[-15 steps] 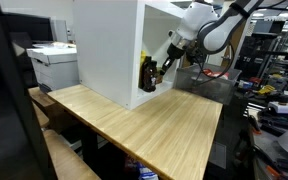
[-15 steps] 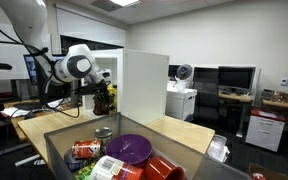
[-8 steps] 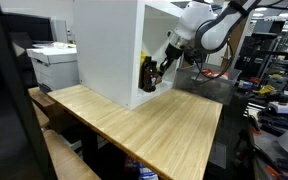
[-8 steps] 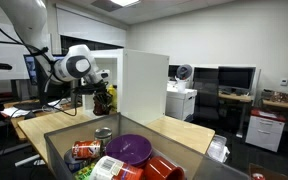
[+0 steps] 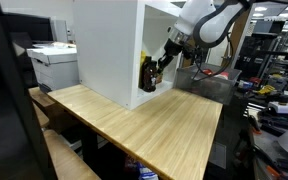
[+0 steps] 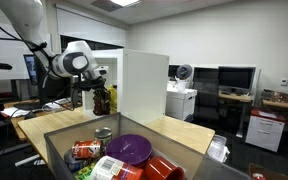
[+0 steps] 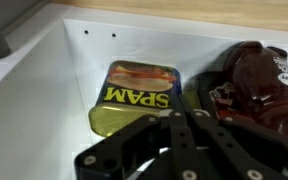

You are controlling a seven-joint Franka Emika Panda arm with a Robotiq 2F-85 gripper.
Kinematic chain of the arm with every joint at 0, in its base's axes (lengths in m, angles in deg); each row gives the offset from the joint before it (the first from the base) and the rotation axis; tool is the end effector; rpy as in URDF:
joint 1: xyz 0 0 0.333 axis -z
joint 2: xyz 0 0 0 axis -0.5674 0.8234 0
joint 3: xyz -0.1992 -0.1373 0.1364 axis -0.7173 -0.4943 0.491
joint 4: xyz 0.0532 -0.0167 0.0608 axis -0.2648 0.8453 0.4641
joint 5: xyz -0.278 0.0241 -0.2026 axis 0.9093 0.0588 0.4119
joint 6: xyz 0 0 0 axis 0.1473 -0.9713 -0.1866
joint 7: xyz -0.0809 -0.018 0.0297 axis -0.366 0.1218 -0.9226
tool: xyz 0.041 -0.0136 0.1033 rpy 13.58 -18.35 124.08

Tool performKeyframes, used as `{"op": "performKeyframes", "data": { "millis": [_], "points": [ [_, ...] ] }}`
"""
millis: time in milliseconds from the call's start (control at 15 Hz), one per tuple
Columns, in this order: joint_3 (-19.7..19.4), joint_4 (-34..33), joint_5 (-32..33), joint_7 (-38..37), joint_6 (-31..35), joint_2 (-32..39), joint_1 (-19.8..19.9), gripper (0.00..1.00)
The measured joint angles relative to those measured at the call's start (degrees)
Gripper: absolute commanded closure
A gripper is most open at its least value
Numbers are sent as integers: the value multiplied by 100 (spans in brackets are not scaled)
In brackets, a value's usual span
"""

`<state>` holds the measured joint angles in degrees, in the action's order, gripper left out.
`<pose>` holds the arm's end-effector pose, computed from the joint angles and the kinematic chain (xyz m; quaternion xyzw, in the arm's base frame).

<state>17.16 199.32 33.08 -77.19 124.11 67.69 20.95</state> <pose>0.5005 0.0039 0.3056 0.9760 -0.0033 0.2134 0.0428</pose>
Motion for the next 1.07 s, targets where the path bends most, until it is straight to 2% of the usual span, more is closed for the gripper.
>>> {"op": "performKeyframes", "data": {
  "millis": [200,400,733,1067],
  "points": [
    [-98,20,127,0,-160,-311,-2,95],
    [-226,146,260,0,-714,-776,1,96],
    [453,472,-76,142,-1393,-1389,691,96],
    [662,665,-930,732,-2069,-2083,955,96]
  ]
}}
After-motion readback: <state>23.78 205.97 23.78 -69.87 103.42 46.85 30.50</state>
